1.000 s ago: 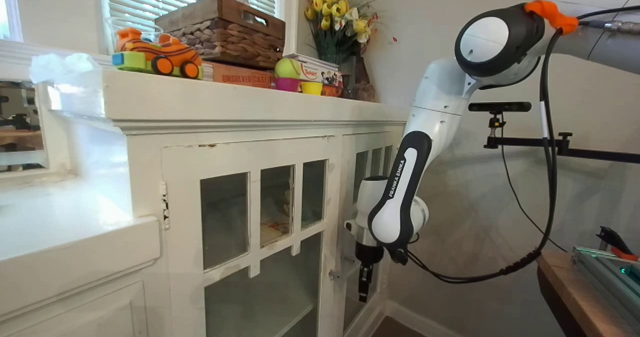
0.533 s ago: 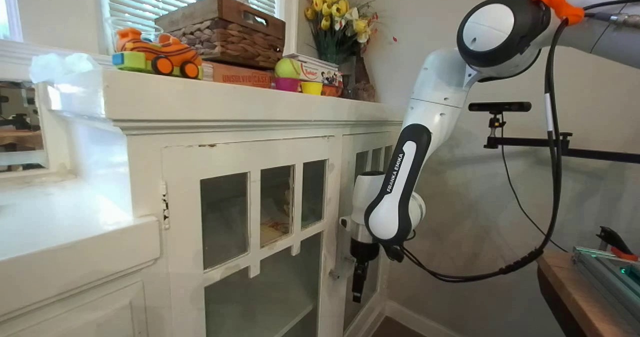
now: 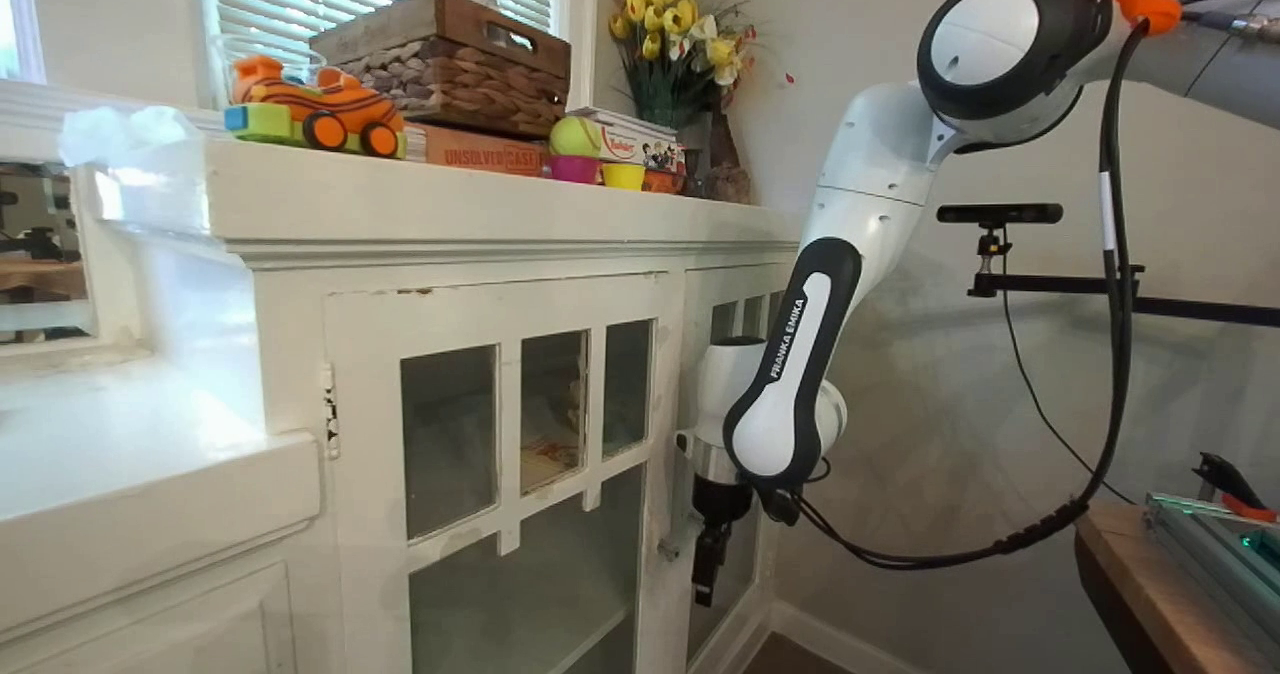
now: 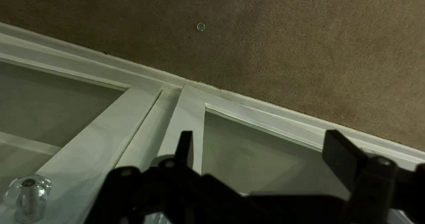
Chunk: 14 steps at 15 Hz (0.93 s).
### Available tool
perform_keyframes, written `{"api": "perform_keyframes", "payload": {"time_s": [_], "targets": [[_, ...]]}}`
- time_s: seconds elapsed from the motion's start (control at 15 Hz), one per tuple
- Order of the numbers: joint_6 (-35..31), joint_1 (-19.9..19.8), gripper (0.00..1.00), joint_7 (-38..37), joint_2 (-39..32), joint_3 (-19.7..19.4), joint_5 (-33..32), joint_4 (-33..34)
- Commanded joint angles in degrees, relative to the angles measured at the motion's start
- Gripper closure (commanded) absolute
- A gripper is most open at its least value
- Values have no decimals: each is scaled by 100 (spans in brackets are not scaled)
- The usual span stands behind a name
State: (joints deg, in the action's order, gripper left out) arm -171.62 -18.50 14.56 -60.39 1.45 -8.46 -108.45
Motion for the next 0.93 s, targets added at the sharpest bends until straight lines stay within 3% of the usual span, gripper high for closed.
{"api": "perform_keyframes", "payload": {"time_s": [0.0, 0.33, 0.87], "targets": [[10, 15, 0, 33, -6, -9, 47, 10], [-118, 532, 0, -848, -109, -551, 330, 175], [-222, 1136, 0, -1920, -431, -1030, 761, 489]]}}
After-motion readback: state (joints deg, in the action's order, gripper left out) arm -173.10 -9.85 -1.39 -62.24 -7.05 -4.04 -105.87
